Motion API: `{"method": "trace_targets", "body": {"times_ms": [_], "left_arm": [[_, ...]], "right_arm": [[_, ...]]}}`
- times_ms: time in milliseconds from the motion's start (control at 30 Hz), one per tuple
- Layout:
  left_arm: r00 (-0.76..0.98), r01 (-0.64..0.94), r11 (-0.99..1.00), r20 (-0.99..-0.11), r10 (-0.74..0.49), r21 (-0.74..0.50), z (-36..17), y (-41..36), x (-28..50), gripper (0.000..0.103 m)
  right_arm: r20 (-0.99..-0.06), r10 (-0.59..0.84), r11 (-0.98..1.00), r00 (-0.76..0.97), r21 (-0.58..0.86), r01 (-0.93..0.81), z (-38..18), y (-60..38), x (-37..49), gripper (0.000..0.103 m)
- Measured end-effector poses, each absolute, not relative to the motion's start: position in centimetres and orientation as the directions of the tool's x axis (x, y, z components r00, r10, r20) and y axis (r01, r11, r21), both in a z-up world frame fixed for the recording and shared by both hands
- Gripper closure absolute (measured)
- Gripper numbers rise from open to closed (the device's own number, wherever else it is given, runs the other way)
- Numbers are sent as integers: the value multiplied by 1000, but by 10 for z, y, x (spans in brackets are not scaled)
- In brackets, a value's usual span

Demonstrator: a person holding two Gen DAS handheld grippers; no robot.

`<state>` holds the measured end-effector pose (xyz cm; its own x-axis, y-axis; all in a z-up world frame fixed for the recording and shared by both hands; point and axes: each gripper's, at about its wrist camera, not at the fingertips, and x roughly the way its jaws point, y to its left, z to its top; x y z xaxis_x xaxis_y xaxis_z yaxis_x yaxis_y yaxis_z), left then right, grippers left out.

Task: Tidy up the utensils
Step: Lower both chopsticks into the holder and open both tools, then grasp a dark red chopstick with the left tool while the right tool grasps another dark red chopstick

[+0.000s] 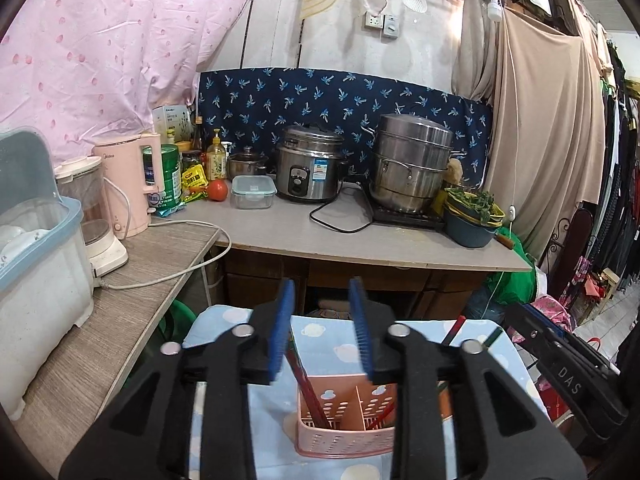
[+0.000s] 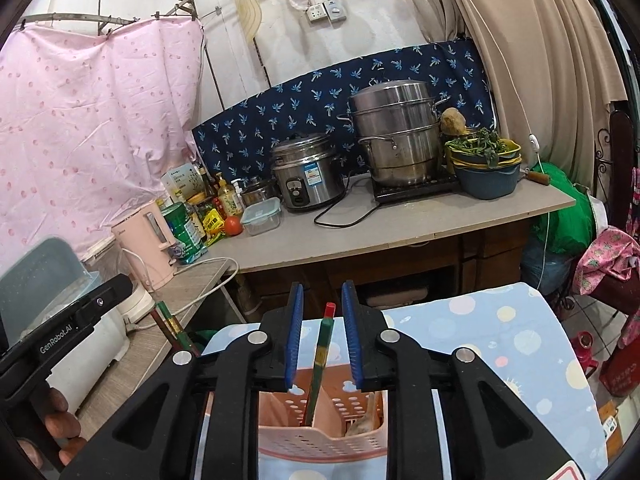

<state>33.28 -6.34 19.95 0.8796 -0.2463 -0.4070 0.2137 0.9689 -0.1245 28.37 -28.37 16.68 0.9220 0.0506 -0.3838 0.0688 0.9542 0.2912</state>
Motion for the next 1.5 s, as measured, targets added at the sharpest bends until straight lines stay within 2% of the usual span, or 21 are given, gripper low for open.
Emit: {"method": "trace_targets", "body": {"times_ms": [333,667,733,767,800,933,1100,1333,1500], "left_arm": [[876,211,974,-426,-228,-86,198,-59,305,67],[843,220,975,-500,-200,-19,170,-56,258,67],[834,228,974,-513,-203,-15,164,-53,249,67],[830,231,973,-520,-204,-14,161,-52,244,67],[826,234,972,-526,-205,-11,157,-50,239,65],[817,226,974,-543,-193,-5,138,-41,213,58],[793,224,974,-585,-169,23,108,-35,183,57],[731,225,974,-658,-181,-18,66,-26,151,54],[698,217,976,-696,-168,-17,39,-26,132,54]], "right_arm": [[-387,87,951,918,307,39,168,-282,243,80],[-421,126,964,898,265,-11,148,-256,181,80],[-431,127,966,893,259,-13,141,-252,167,75],[-440,123,967,890,255,-8,136,-250,159,69],[-447,118,968,886,252,-2,133,-249,153,66],[-497,99,974,862,224,18,108,-242,124,66],[-569,87,980,818,194,32,71,-230,88,66],[-645,35,993,763,109,46,22,-209,49,66],[-688,39,992,724,111,53,-7,-202,34,66]]}}
